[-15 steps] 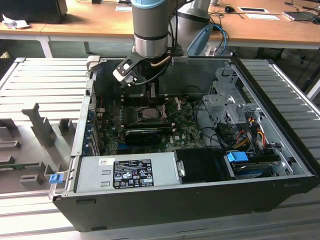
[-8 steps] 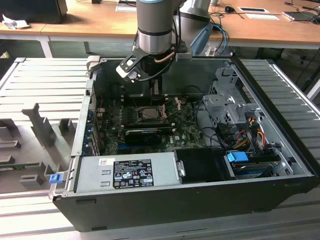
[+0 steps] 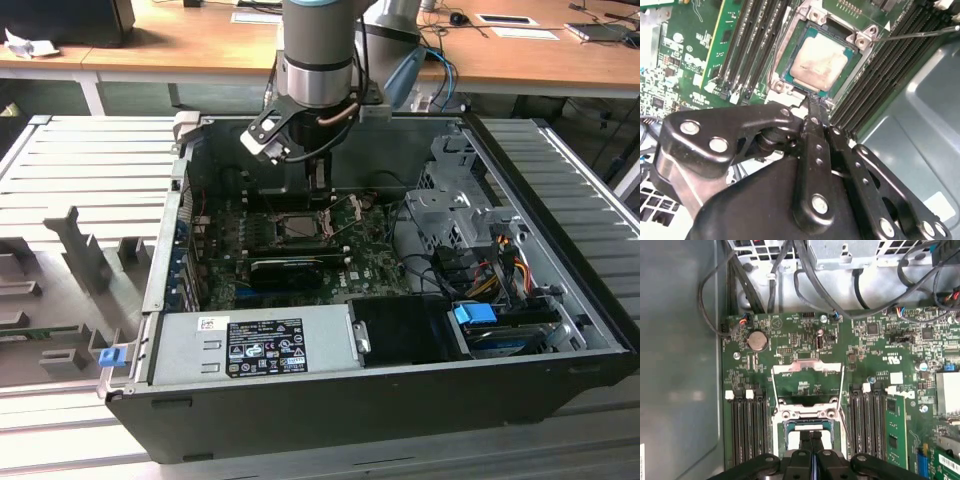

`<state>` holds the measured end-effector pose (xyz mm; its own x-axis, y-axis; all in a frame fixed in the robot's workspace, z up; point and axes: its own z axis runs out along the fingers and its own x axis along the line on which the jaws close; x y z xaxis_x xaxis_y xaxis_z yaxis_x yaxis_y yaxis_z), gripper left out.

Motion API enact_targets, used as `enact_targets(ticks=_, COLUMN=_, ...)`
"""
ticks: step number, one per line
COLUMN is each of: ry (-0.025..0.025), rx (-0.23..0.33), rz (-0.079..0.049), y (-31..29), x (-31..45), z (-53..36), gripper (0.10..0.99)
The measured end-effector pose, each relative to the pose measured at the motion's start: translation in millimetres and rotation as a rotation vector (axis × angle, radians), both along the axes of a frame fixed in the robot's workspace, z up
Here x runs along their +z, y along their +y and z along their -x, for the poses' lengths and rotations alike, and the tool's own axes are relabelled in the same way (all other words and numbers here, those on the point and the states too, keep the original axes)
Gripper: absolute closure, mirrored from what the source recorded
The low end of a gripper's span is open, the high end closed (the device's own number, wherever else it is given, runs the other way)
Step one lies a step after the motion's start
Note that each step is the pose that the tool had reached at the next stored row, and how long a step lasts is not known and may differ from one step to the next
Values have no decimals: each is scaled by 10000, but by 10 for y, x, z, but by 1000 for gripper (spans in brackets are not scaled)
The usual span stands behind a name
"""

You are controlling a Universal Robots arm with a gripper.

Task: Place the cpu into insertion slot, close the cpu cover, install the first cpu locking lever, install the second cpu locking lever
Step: 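Close the cpu cover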

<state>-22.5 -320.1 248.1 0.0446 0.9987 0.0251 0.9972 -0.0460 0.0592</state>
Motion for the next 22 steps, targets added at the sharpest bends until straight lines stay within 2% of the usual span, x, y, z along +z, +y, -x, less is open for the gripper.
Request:
enact_targets(ticks=4, ry=0, rx=3, rz=-2, y=0, x=65, z=-3, gripper=980)
enact_targets(ticks=8, ry=1, rx=1, rz=0, y=0, x=70, z=-52, gripper=980)
enact_targets(ticks=14, ry=-1, rx=1, rz=-3, y=0, x=104, z=-71, gripper=980)
enact_targets(ticks=22, ry=1, rx=115, rz=0, y=0, x=103, z=-273, gripper=980)
